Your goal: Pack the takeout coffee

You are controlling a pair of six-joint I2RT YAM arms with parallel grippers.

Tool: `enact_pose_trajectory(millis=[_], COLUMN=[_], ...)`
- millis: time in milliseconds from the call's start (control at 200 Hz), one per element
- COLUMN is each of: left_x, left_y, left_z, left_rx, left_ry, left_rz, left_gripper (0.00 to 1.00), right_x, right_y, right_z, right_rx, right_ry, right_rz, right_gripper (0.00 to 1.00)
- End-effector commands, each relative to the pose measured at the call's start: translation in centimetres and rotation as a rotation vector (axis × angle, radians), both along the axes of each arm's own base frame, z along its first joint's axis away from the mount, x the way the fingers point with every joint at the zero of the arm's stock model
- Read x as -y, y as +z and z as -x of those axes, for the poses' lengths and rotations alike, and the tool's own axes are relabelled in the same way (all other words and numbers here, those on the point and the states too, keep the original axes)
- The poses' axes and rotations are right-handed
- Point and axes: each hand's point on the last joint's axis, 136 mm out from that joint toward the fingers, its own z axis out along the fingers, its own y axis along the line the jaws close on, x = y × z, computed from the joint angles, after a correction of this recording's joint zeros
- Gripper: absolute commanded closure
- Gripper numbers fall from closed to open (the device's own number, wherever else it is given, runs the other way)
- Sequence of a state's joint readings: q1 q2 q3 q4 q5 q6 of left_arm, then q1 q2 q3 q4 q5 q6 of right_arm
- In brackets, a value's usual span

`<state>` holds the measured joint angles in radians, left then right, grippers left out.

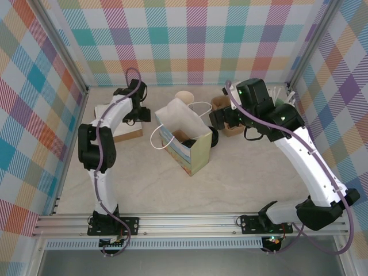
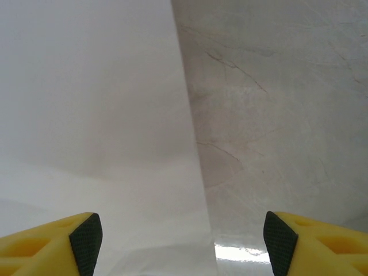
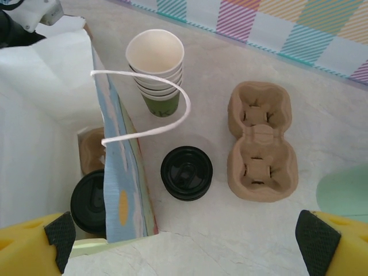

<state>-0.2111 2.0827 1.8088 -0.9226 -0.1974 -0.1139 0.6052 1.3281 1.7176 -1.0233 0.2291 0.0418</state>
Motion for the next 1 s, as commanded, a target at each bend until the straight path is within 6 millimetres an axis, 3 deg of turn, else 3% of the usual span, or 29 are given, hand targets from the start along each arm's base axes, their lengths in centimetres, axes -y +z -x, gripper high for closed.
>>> enact_pose_trajectory(millis=[0,315,685,995], left_x=[-0.6,-0.3,0.0,0.0], left_y=[-0.1,-2.4,-1.9,-0.9], left_z=[-0.1,-0.6,-0.6,-0.7], left_rx=[-0.046,-0.104,-0.094,-0.073], left_ry=[-0.033,-0.053,-0.060,-0.063], left_rz=[-0.127,-0.187,-0.166,-0.166], left_gripper=[0.27,0.36,0.64,0.74], right_x=[0.9,1.6,1.3,1.1], right_y=[0.7,-0.1,-0.6,-0.8], right_z=[-0.2,-0.5,-0.9,-1.0], right_rx=[0.035,0.021,0.005,-0.005], right_ry=[-0.039,-0.061,-0.060,-0.057], right_rz=[-0.024,-0.012,-0.020,-0.021], right_gripper=[0.00,0.00,0.00,0.00])
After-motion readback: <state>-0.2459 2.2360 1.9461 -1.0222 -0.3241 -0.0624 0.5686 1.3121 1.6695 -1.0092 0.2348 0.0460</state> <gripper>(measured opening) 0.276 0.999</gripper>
